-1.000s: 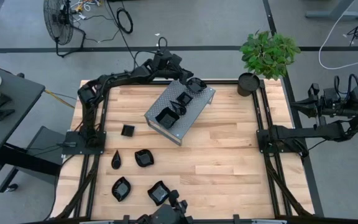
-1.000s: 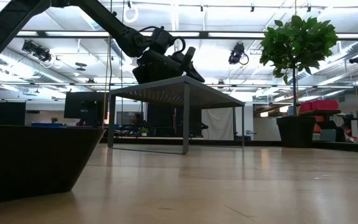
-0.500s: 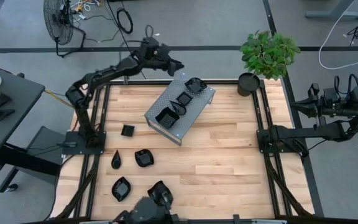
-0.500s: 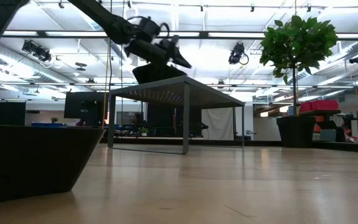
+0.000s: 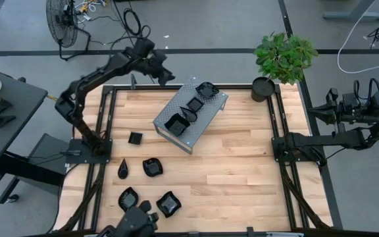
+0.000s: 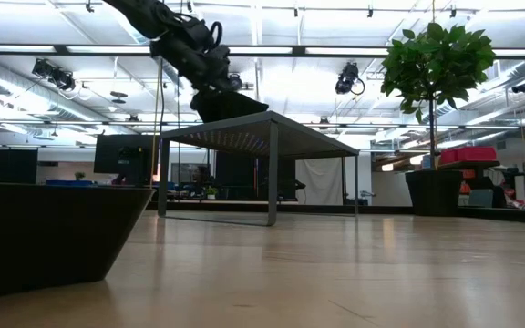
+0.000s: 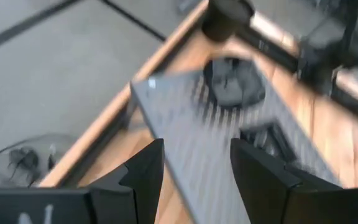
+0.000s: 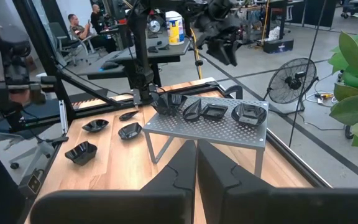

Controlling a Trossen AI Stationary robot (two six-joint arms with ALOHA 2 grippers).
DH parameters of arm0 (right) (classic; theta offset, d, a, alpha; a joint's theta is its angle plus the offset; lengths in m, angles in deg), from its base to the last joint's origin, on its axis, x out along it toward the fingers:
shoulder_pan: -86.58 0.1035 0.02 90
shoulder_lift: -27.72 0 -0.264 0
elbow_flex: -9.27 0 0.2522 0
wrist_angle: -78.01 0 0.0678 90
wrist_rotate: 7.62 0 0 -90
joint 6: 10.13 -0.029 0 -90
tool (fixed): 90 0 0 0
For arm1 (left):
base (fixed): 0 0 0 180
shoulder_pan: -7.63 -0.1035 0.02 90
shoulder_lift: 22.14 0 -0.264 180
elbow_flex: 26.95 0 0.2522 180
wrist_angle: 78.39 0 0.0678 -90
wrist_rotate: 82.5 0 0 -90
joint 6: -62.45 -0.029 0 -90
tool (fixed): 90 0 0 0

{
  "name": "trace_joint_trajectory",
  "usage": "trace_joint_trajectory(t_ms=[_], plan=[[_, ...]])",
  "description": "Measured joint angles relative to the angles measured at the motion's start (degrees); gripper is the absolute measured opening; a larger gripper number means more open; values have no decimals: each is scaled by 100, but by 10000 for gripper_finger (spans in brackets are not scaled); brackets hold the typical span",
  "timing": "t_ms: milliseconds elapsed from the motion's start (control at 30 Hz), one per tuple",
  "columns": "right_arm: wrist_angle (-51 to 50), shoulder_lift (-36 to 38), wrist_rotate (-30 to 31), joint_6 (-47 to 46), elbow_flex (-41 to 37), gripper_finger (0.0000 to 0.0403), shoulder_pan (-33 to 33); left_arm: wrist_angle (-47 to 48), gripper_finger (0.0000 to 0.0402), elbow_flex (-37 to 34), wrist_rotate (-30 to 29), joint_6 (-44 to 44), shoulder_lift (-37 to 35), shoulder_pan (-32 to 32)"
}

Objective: Pick & Place Mini shaped plates
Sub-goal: Stack the black square shaped plate on top of the black square shaped plate on the shelf

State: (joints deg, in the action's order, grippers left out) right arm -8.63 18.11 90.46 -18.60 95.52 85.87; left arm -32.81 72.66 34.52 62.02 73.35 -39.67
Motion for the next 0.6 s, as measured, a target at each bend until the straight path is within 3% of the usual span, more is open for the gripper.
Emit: trace_joint_trajectory(t_ms=[267,600], plan=[[0,0,2,-2,-2,20,0,1210,191,-2,-366,-914,-84,-146],[0,0,0,0,-2,20,0,2132,190,-15,-393,-1223,-84,-200]])
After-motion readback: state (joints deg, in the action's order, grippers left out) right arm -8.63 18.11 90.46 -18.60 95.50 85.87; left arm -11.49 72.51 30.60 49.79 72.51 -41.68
